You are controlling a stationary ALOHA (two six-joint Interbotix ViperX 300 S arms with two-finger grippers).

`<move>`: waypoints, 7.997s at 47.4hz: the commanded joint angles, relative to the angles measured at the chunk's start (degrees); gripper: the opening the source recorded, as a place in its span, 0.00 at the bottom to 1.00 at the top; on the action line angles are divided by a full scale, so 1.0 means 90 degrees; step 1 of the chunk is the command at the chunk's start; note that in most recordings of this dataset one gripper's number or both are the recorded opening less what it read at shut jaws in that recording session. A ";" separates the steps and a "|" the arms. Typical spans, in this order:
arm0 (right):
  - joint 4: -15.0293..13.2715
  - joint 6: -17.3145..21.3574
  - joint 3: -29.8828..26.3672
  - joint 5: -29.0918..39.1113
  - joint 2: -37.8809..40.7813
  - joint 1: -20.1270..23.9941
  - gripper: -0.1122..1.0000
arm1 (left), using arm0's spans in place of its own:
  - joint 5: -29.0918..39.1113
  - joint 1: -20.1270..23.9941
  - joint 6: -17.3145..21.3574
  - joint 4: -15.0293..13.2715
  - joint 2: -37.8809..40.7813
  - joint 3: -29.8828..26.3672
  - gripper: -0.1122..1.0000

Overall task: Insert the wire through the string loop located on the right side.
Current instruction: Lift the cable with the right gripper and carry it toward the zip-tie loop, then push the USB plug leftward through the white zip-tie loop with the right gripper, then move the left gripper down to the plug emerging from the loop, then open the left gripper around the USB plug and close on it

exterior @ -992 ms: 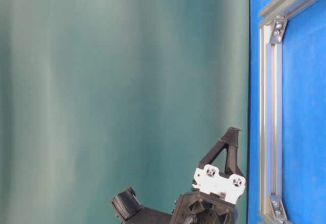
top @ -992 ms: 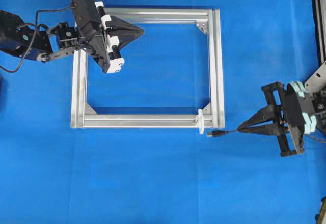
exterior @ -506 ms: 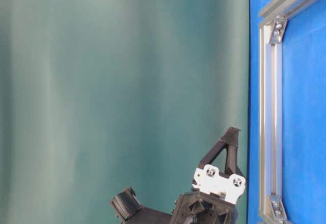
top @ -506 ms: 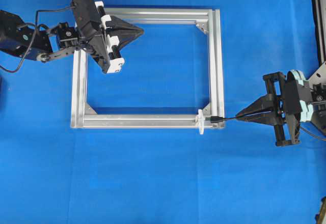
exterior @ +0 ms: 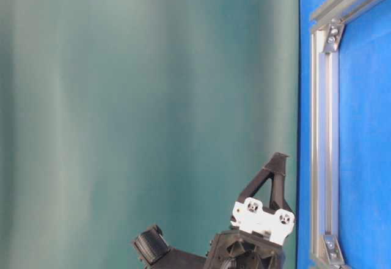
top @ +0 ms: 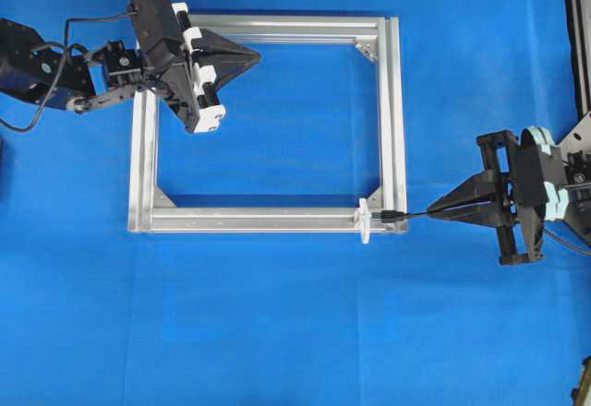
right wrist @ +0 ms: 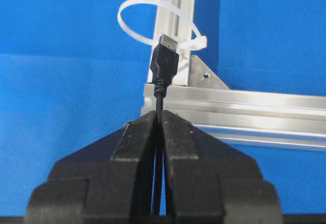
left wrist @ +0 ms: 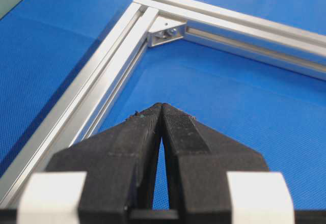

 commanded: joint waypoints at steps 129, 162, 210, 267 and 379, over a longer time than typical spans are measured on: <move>0.0010 -0.0020 -0.1260 -0.1377 0.2041 -0.0029 0.08 | -0.0078 -0.0762 -0.0264 0.0020 -0.0186 -0.0020 0.10; 0.0010 -0.0020 -0.1260 -0.1387 0.2041 -0.0029 0.08 | -0.0098 -0.3145 -0.0742 0.0020 -0.0176 -0.0049 0.10; 0.0000 -0.0020 -0.1260 -0.1396 0.2041 -0.0029 0.08 | 0.1016 -0.2725 -0.0498 0.0020 0.0615 -0.1650 0.10; 0.0010 -0.0020 -0.1270 -0.1387 0.2041 -0.0029 0.08 | 0.1650 -0.2656 -0.0518 0.0029 0.0957 -0.2383 0.92; 0.0010 -0.0020 -0.1270 -0.1367 0.2041 -0.0029 0.08 | 0.1689 -0.2568 -0.0596 0.0020 0.1543 -0.2598 0.50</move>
